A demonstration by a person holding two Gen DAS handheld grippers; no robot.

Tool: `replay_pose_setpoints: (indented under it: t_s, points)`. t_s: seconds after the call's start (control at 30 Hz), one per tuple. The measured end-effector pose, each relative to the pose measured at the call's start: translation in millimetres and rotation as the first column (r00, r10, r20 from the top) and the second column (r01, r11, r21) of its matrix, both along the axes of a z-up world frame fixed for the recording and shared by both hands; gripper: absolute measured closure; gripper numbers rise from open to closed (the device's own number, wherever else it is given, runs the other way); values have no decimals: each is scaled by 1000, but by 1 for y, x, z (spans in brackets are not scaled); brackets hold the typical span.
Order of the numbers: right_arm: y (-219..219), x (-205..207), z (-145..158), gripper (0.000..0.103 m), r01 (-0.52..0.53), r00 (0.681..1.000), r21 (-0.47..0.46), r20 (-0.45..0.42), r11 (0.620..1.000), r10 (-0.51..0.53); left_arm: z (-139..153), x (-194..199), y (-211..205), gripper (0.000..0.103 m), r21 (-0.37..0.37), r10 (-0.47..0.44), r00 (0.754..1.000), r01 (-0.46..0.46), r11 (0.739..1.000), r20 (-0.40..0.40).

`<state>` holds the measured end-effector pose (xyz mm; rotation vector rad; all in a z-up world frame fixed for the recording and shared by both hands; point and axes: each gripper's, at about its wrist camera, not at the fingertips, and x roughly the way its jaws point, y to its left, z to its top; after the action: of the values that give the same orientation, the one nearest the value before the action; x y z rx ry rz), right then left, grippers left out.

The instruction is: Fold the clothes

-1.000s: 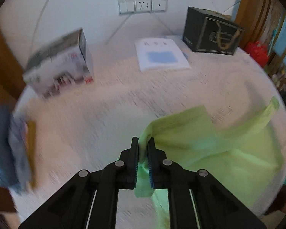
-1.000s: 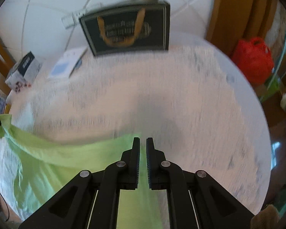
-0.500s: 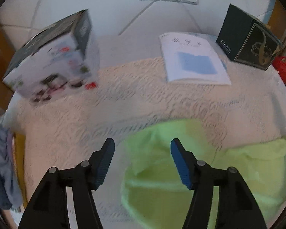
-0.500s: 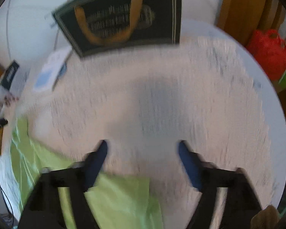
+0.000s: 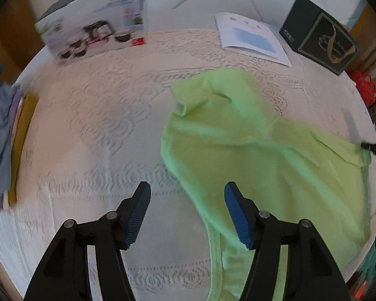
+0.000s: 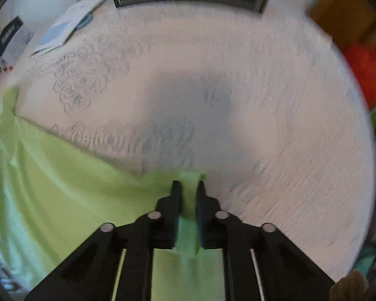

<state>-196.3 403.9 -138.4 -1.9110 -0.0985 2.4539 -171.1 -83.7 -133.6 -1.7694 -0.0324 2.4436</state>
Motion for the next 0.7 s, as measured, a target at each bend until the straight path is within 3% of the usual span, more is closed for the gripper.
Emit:
replay_pose_setpoints:
  t_s: [0.13, 0.2, 0.23, 0.27, 0.4, 0.47, 0.7]
  points:
    - [29, -39, 44, 96, 96, 970, 29, -225, 995, -87, 12, 14, -10, 41, 4, 55, 998, -55, 998, -18]
    - [53, -61, 54, 76, 210, 937, 54, -297, 976, -186, 20, 23, -13, 41, 16, 83, 996, -83, 996, -25]
    - [59, -65, 53, 50, 232, 936, 38, -282, 972, -212, 25, 30, -15, 41, 22, 94, 995, -94, 995, -30]
    - [65, -69, 52, 44, 252, 934, 22, -267, 968, -237, 30, 38, -17, 41, 28, 99, 994, -98, 995, -39]
    - [65, -35, 53, 45, 217, 945, -95, -230, 972, -233, 40, 77, -23, 41, 50, 113, 992, -111, 993, -55]
    - [61, 4, 50, 45, 179, 957, -109, -212, 978, -198, 35, 97, -25, 41, 55, 106, 993, -104, 993, -40]
    - [66, 153, 32, 44, 225, 963, -155, -115, 962, -244, 12, 158, -20, 41, 74, -1, 1000, 0, 997, 13]
